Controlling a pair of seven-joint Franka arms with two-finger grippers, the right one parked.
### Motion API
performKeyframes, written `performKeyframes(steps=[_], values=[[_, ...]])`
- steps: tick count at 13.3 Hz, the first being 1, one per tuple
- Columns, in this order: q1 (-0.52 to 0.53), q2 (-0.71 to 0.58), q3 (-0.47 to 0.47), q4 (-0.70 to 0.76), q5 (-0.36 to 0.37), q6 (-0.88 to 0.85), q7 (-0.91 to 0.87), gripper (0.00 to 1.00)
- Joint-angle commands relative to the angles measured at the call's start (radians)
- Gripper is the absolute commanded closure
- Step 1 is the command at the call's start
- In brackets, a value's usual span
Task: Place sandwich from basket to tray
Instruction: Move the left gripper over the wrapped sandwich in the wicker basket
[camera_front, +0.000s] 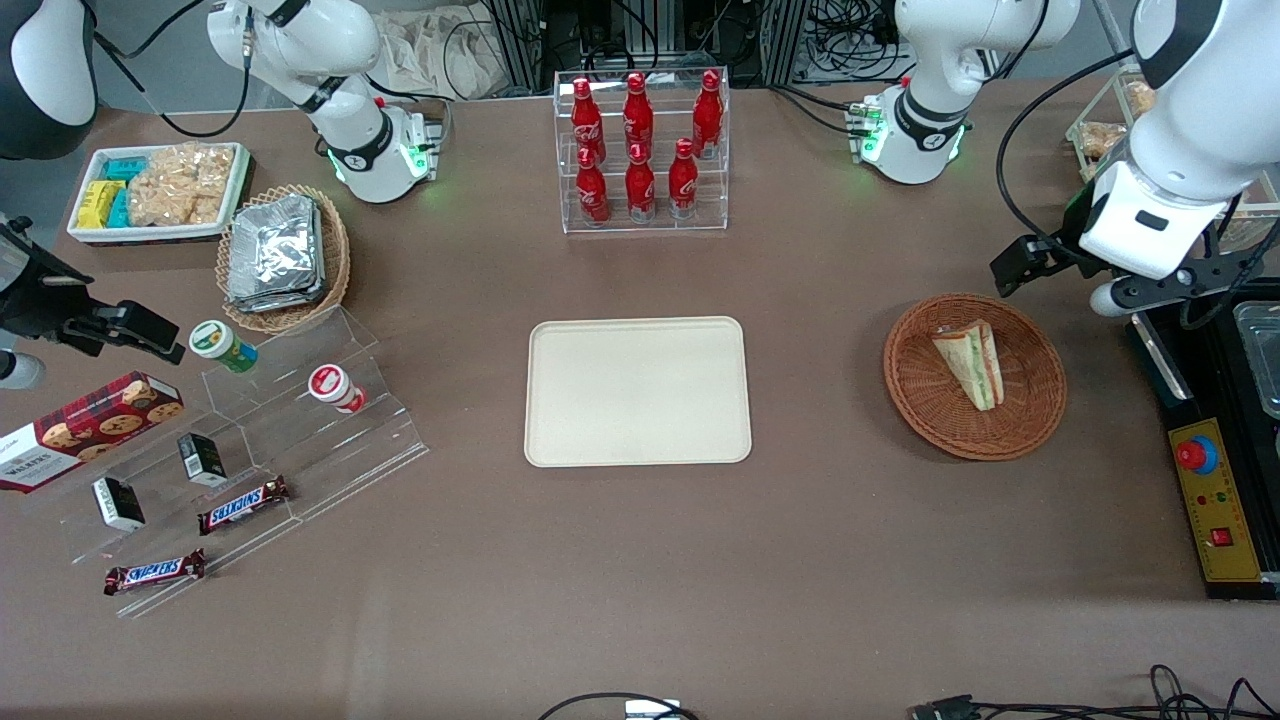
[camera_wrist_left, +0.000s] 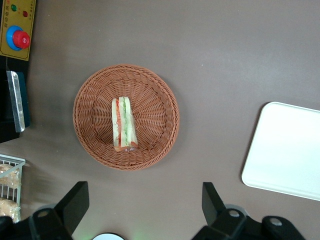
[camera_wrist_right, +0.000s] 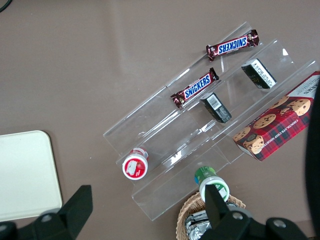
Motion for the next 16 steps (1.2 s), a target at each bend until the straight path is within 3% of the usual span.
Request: performKeyframes(steps=[1, 4, 7, 11, 16], values=[[-0.013, 0.005, 0.01, 0.026, 0.011, -0.029, -0.019, 0.0], [-0.013, 0.002, 0.01, 0.004, 0.018, -0.046, -0.017, 0.0], [0.025, -0.056, 0.016, -0.13, 0.025, 0.029, -0.022, 0.0], [0.13, -0.173, -0.038, -0.437, 0.031, 0.276, -0.014, 0.0], [0.133, -0.132, -0.028, -0.718, 0.035, 0.654, -0.017, 0.0]])
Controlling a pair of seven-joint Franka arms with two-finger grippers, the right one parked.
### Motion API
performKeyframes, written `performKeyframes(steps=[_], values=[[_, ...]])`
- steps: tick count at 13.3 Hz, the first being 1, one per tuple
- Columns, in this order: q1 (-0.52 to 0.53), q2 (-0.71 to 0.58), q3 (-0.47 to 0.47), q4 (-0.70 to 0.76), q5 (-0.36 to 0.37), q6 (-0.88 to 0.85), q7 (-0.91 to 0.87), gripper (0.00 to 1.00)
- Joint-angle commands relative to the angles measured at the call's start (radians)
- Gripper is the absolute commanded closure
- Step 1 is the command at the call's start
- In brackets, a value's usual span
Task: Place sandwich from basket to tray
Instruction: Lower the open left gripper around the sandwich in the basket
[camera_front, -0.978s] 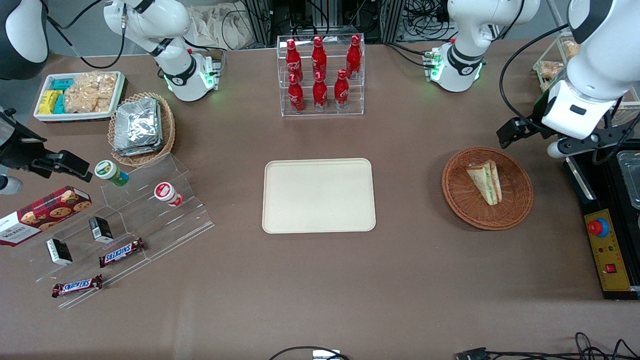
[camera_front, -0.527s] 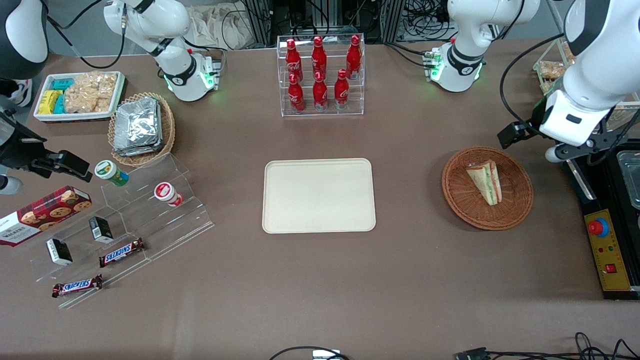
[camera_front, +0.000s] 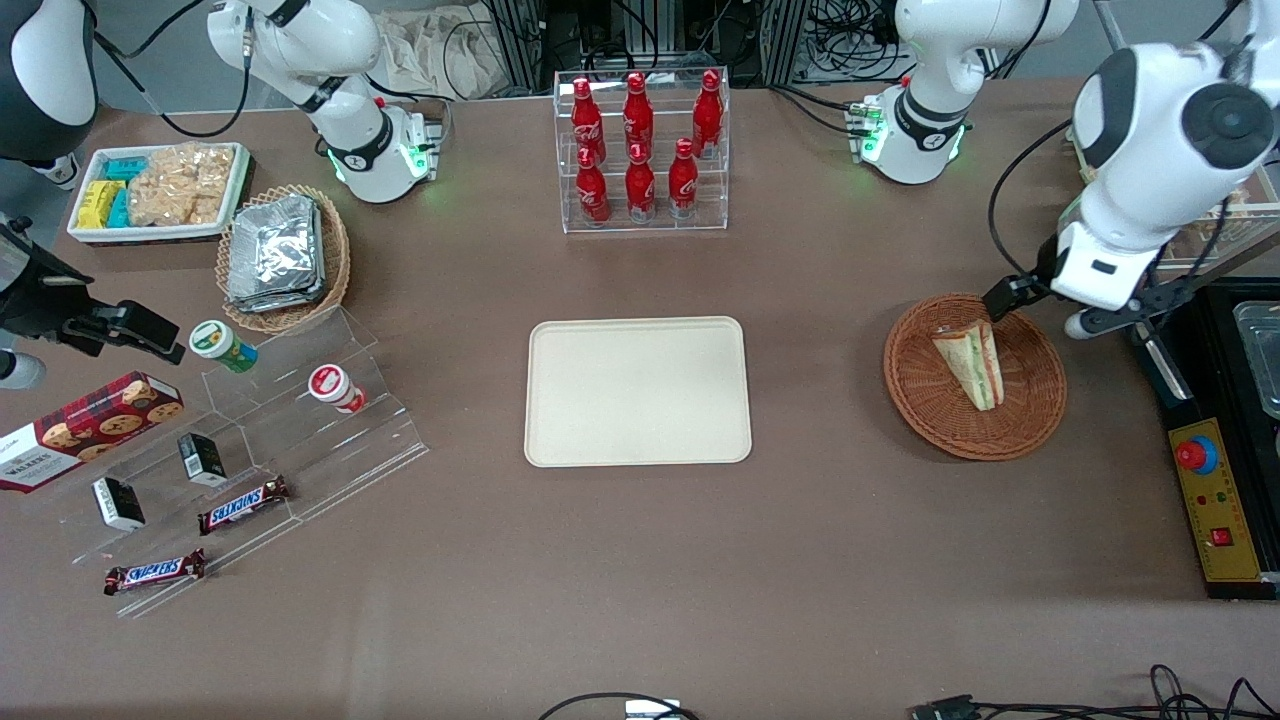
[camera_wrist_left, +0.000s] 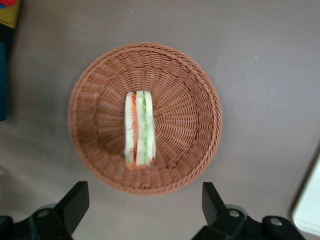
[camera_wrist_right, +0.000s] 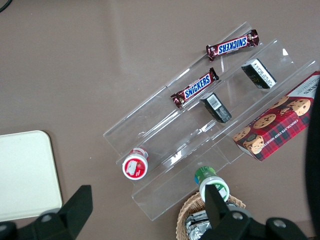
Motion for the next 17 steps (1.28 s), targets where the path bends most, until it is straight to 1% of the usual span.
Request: performKeyframes(steps=[1, 3, 5, 6, 8, 9, 14, 15, 16, 17], values=[[0.017, 0.025, -0.005, -0.167, 0.013, 0.225, -0.007, 0.0], [0.021, 0.1, 0.006, -0.226, 0.025, 0.364, -0.006, 0.0], [0.023, 0.175, 0.073, -0.234, 0.122, 0.444, -0.006, 0.0], [0.023, 0.21, 0.087, -0.24, 0.151, 0.485, -0.006, 0.0], [0.023, 0.278, 0.089, -0.235, 0.162, 0.522, -0.006, 0.0], [0.023, 0.29, 0.089, -0.235, 0.162, 0.536, -0.006, 0.0], [0.022, 0.306, 0.089, -0.234, 0.162, 0.542, -0.015, 0.01], [0.022, 0.306, 0.089, -0.232, 0.162, 0.542, -0.015, 0.11], [0.017, 0.306, 0.089, -0.231, 0.162, 0.541, -0.012, 0.42], [0.015, 0.306, 0.089, -0.229, 0.162, 0.536, -0.009, 0.81]])
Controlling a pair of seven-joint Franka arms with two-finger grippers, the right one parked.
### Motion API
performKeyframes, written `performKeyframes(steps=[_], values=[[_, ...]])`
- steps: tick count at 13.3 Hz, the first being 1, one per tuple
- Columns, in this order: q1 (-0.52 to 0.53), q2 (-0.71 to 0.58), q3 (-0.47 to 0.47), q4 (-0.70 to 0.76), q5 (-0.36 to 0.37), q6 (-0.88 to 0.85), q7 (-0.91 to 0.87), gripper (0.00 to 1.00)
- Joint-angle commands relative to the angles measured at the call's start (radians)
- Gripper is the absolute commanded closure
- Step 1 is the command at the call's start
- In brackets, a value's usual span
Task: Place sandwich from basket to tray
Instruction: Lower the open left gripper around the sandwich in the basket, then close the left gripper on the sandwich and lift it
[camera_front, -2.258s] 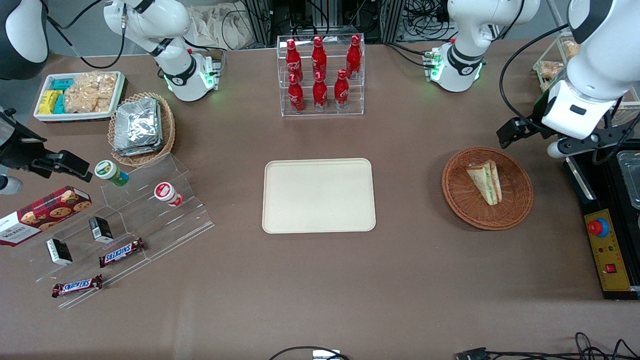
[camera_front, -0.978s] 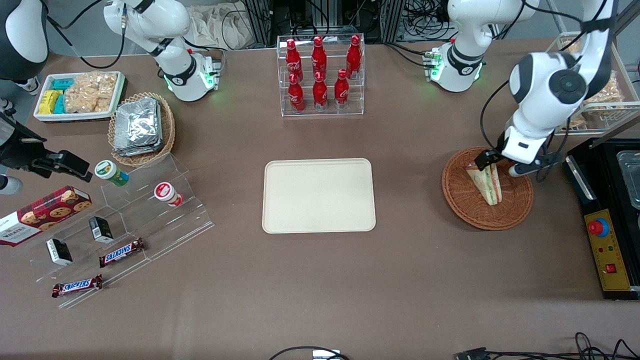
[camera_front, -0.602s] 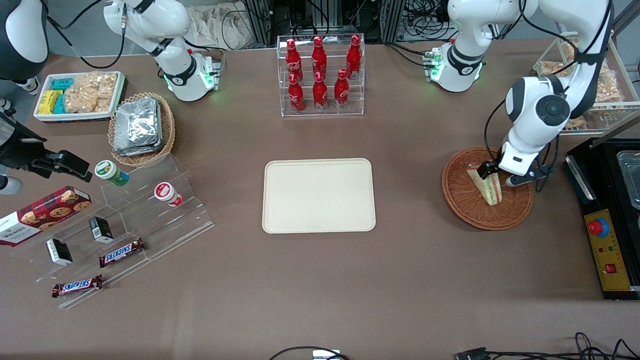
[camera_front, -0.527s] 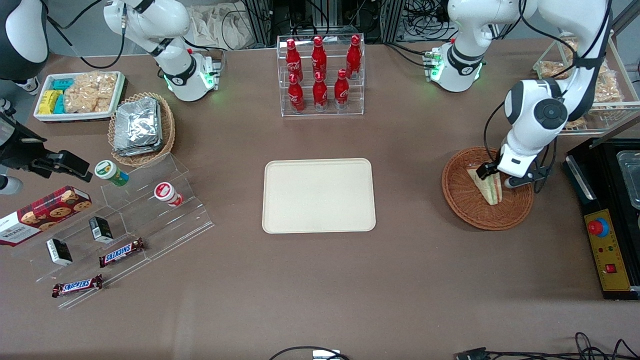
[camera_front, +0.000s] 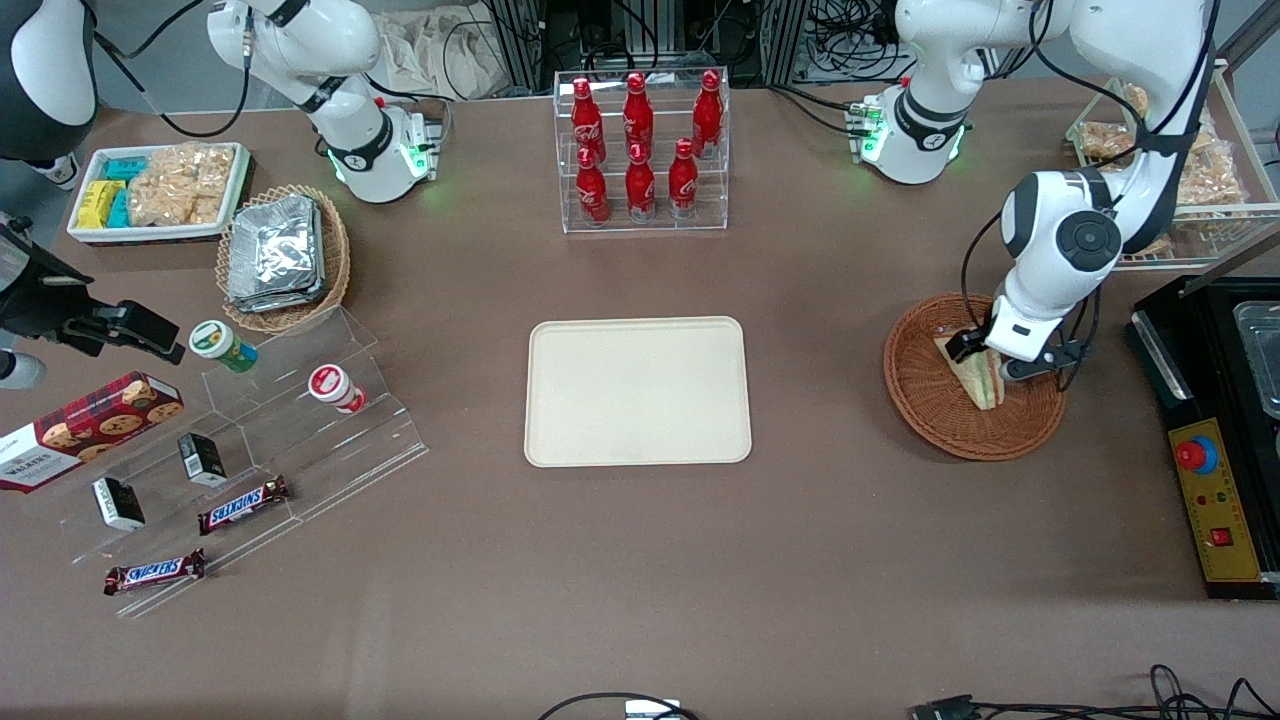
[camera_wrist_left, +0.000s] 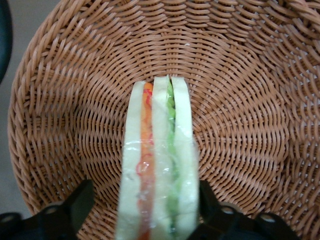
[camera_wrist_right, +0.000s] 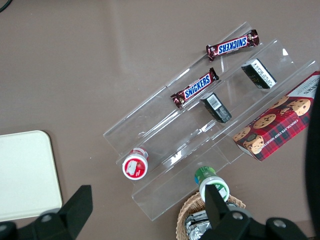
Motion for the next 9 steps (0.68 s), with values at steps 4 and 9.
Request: performKeyframes(steps=[4, 9], values=[[-0.009, -0.041, -0.006, 0.025, 0.022, -0.044, -0.008, 1.0], [-0.039, -0.185, -0.015, 0.277, 0.002, -0.554, -0.005, 1.0]])
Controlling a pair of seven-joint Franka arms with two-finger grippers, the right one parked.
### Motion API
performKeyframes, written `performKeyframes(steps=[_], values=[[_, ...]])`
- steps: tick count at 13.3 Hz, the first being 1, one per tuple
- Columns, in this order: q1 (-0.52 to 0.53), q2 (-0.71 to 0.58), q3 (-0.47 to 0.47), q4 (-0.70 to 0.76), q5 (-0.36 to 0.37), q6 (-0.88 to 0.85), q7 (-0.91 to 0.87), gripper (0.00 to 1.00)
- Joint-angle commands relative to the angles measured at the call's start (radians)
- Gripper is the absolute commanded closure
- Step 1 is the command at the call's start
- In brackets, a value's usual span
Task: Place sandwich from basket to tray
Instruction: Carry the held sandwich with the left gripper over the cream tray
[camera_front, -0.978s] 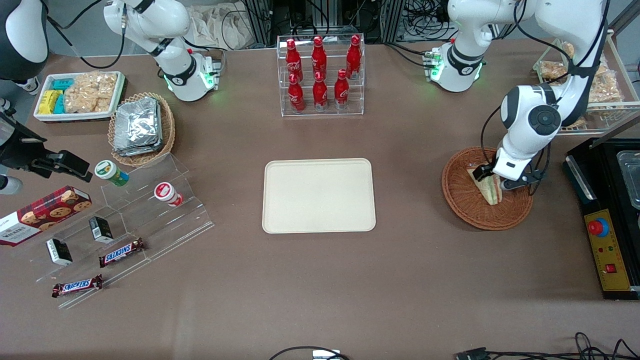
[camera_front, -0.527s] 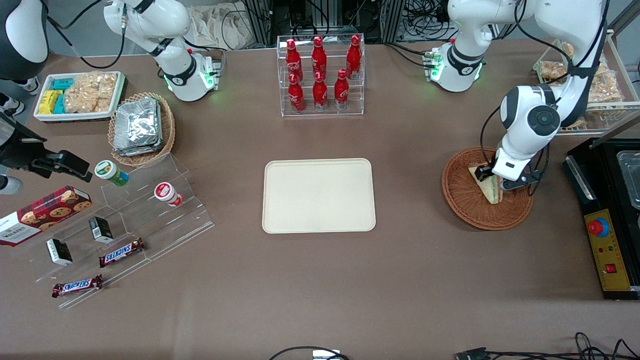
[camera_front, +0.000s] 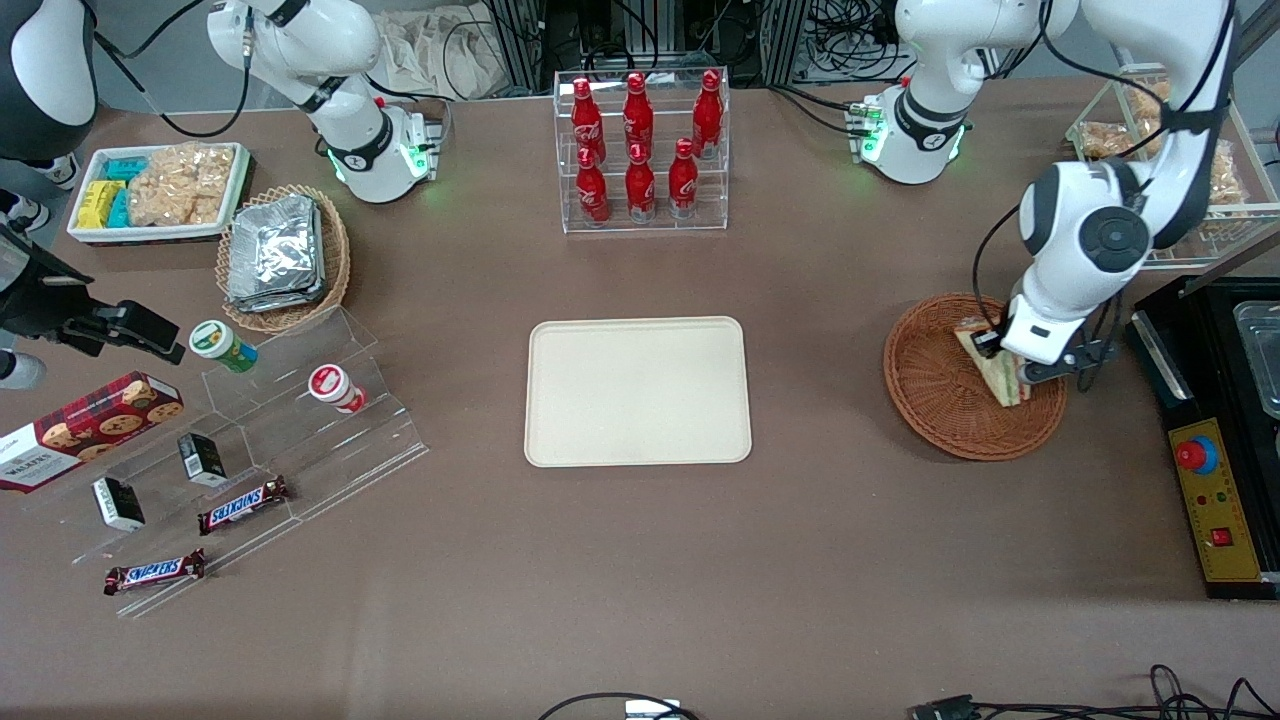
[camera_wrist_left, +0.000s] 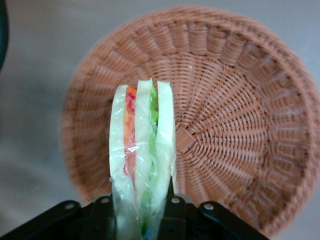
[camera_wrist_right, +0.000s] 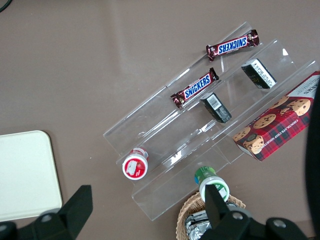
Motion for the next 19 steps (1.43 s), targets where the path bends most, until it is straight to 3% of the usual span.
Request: performKeyframes(steps=[1, 3, 5, 9, 11, 14, 19], values=[[-0.043, -0.067, -0.007, 0.208, -0.015, -0.325, -0.004, 1.0], [-0.063, -0.039, -0.034, 0.424, -0.088, -0.563, 0.014, 1.0], [-0.063, -0.001, -0.098, 0.618, -0.107, -0.731, 0.013, 1.0], [-0.065, 0.06, -0.287, 0.836, -0.144, -0.832, 0.004, 1.0], [-0.067, 0.106, -0.426, 0.879, -0.145, -0.834, -0.081, 1.0], [-0.073, 0.268, -0.672, 0.951, -0.116, -0.811, -0.429, 0.99], [-0.103, 0.43, -0.715, 0.811, 0.005, -0.508, -0.49, 0.97]])
